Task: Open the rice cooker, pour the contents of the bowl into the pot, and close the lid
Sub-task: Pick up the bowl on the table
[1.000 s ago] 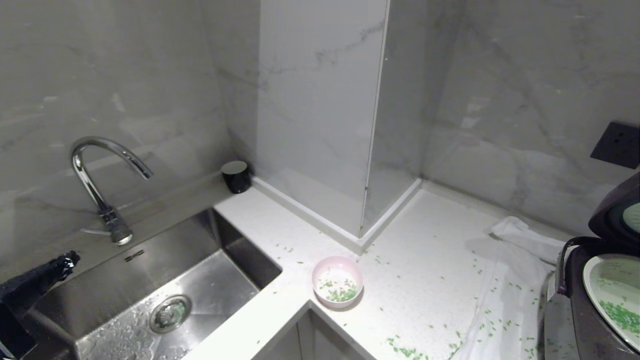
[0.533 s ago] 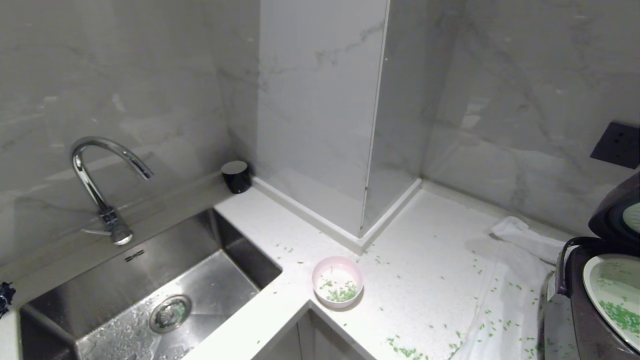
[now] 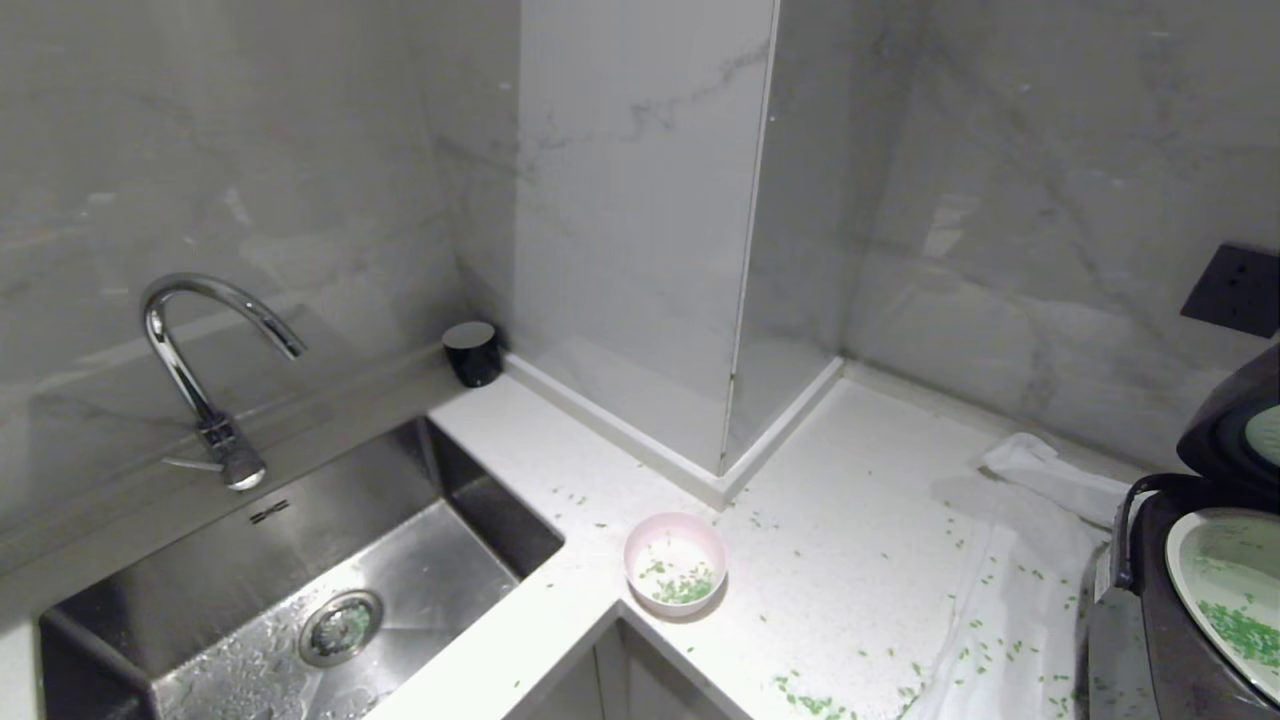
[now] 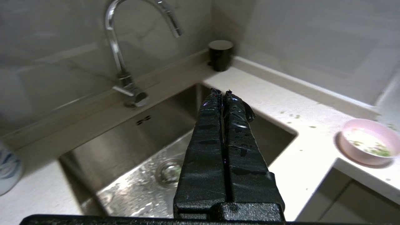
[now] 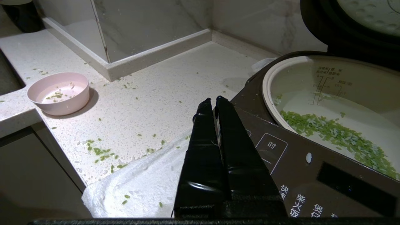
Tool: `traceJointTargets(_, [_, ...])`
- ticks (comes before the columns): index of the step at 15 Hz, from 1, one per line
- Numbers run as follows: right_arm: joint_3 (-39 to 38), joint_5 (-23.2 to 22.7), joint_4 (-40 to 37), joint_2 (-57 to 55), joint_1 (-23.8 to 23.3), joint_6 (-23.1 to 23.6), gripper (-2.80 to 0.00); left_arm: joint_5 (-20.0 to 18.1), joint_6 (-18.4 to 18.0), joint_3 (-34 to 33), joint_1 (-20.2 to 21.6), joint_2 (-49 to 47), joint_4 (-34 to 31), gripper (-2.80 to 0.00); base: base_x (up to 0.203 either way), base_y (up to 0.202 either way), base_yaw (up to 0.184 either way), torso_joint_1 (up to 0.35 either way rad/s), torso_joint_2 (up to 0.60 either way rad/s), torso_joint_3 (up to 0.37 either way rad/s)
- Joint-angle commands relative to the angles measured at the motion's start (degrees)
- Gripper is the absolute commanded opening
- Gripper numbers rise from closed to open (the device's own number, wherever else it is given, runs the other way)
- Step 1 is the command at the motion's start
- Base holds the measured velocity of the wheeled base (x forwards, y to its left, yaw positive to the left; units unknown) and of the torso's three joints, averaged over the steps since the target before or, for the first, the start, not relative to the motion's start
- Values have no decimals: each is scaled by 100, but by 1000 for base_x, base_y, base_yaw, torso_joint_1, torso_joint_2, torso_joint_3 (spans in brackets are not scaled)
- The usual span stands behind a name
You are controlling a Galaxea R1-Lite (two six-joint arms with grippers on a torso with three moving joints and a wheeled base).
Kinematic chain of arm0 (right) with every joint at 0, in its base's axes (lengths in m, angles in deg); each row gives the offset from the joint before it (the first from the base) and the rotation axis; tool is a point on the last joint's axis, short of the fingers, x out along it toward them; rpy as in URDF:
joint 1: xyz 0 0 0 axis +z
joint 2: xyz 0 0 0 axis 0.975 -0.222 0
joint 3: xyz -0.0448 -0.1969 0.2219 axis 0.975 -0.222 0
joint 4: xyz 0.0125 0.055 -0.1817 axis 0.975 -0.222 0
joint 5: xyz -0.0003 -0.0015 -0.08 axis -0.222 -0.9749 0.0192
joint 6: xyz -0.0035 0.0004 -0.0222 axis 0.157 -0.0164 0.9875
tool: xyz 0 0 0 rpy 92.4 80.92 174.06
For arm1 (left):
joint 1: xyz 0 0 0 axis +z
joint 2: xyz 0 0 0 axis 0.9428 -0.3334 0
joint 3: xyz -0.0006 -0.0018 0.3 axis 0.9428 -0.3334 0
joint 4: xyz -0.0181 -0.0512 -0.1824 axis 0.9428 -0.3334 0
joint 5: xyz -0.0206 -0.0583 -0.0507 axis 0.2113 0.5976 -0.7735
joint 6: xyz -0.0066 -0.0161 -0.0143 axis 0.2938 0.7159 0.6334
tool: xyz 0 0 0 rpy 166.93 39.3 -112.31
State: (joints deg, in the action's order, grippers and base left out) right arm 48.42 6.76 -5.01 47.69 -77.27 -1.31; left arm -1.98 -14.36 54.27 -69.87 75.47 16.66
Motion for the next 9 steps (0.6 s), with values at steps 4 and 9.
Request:
traceJointTargets(4, [-9, -3, 0, 0, 1, -2, -280, -272, -42, -500, -82, 1126, -143, -280, 0, 0, 0, 0, 0, 0])
traceJointTargets(9, [-9, -3, 0, 0, 1, 7, -280, -256, -11, -1210, -74, 1426, -781, -280, 0, 0, 0, 0, 0, 0])
